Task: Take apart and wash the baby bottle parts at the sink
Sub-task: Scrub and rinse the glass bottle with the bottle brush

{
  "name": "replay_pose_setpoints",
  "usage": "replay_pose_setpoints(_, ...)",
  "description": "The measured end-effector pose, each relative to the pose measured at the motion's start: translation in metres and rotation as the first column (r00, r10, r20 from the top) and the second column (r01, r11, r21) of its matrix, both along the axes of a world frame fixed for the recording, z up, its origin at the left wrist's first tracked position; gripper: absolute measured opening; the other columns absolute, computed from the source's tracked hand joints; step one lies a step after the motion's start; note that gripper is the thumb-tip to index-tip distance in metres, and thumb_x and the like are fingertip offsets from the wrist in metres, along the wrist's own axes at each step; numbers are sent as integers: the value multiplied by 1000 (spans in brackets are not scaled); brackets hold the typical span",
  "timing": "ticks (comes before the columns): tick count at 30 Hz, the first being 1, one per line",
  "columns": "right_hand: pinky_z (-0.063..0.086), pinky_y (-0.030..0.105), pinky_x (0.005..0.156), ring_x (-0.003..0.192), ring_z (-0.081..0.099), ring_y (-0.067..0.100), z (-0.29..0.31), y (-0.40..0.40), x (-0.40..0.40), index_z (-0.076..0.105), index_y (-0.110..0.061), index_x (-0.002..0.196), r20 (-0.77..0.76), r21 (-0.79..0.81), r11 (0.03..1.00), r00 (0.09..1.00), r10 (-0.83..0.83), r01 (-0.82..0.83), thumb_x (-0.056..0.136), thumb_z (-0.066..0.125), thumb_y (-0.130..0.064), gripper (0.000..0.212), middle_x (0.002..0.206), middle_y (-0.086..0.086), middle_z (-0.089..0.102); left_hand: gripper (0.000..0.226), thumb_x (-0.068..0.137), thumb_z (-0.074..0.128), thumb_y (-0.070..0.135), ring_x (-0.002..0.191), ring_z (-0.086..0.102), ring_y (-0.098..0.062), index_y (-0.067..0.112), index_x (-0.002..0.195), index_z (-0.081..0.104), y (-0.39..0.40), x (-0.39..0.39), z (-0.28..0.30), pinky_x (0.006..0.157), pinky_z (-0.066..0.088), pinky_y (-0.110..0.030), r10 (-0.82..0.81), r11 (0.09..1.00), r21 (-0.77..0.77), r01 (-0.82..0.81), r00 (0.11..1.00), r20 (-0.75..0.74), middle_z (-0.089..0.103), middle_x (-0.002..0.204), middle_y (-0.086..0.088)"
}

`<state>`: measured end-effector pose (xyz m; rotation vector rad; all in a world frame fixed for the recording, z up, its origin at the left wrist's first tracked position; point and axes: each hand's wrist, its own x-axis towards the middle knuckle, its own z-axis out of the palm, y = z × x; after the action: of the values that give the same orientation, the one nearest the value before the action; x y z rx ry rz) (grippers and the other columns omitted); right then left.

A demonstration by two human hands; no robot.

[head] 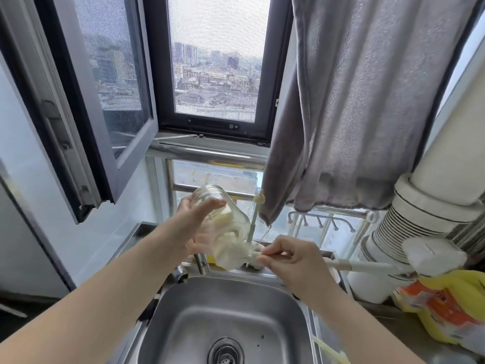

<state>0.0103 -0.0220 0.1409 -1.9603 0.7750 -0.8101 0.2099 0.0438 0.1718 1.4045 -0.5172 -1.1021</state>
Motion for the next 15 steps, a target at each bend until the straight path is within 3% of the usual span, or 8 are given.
replay_pose_setpoints(3,48,18,63,59,59,2,8,-15,-15,68,-21,62,57,2,994,992,-113,113,70,82,-8,21,63,-6,68,97,56,77,41,97,62,-31,35,140,29,0,5,-4,67,58,-48,18,1000,23,-17,999,-37,52,122,-16)
replay_pose_setpoints(6,48,16,60,58,58,2,24,-11,-5,69,-18,64,153,-46,996,986,-67,75,71,81,-8,18,65,-4,67,92,59,78,42,97,63,-31,32,139,34,-3,2,-7,65,58,-46,2,999,36,0,998,-66,53,123,-14)
replay_pose_setpoints(9,52,17,65,63,63,0,14,1,6,67,-24,64,57,-60,997,997,48,-45,70,82,-9,21,68,-9,69,96,52,83,39,87,70,-35,29,136,38,-3,0,-9,63,57,-49,-21,1000,15,23,986,-163,61,116,-17)
replay_pose_setpoints(12,56,28,70,69,68,7,2,-5,-8,69,-24,64,-65,-123,992,998,1,-9,69,84,-15,18,71,-9,71,92,54,78,38,81,69,-27,26,137,38,-1,2,-7,60,58,-48,-20,1000,-19,18,992,-122,58,111,-7)
replay_pose_setpoints(15,51,19,64,62,63,2,13,-19,-23,69,-23,62,30,-75,991,994,-108,110,70,82,-9,21,66,-8,70,101,47,86,37,94,66,-33,27,136,39,-1,5,-10,75,55,-57,-16,1000,-15,14,991,-135,55,119,-11)
